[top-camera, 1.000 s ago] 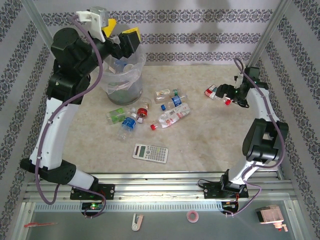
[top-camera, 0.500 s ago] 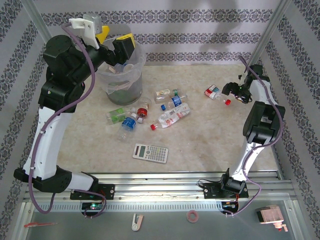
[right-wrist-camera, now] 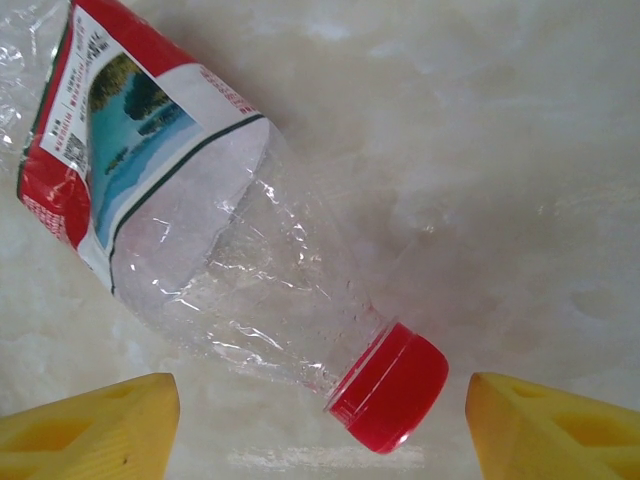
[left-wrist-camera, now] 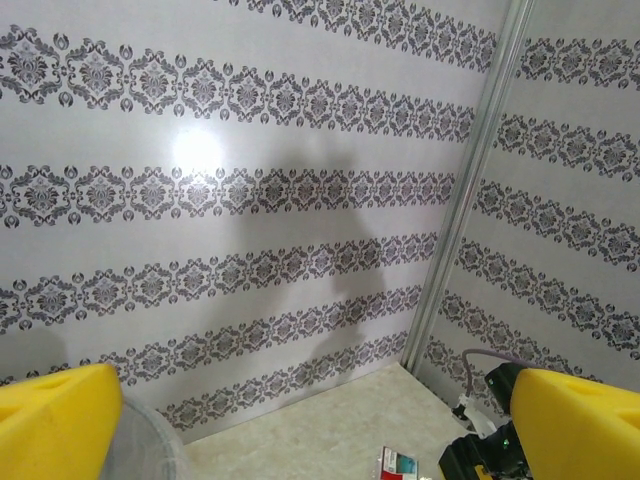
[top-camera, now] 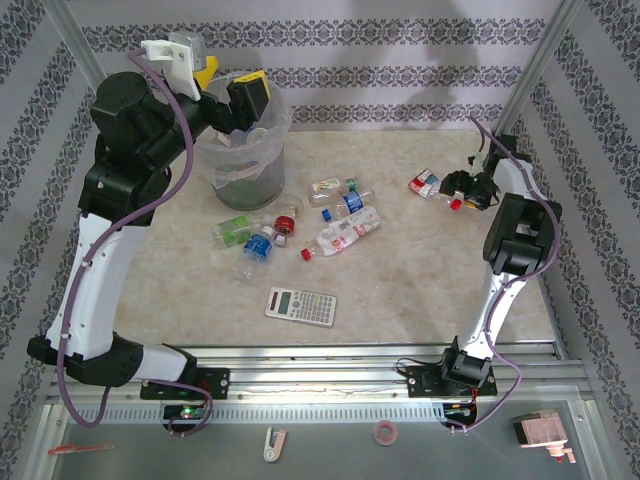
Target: Throw the plastic bottles in the bin
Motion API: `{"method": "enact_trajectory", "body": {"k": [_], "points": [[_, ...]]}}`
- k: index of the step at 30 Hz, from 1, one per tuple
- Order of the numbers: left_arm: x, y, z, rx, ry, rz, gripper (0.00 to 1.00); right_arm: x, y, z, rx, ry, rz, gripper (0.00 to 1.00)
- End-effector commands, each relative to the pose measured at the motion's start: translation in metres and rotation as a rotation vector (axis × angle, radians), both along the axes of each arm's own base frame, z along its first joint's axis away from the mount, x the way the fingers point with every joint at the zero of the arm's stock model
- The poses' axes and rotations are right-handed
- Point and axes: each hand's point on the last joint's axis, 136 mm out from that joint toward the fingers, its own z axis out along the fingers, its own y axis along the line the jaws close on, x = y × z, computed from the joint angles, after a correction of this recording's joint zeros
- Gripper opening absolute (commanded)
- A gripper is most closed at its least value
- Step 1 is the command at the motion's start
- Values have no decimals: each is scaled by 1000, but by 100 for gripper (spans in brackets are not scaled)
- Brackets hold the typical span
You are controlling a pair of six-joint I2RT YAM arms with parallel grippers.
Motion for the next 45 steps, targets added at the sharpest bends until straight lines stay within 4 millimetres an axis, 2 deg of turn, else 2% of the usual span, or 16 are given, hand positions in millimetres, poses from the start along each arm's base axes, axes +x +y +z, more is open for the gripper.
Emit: {"method": "enact_trajectory", "body": {"k": [1, 9, 21, 39, 45], "points": [[-9, 0, 6, 11, -31, -3, 100, 0, 6, 2, 25, -1, 29, 75], [-9, -4, 4, 7, -29, -23, 100, -5, 29, -3, 62, 5, 87, 71], [-13, -2, 4, 5, -36, -21, 100, -16, 52, -17, 40, 56, 141, 64], [-18, 2, 6, -6, -42, -9, 100, -5, 51, -32, -44, 91, 163, 53], [-17, 2, 6, -6, -39, -9, 100, -1, 57, -35, -53, 91, 188, 48]]}}
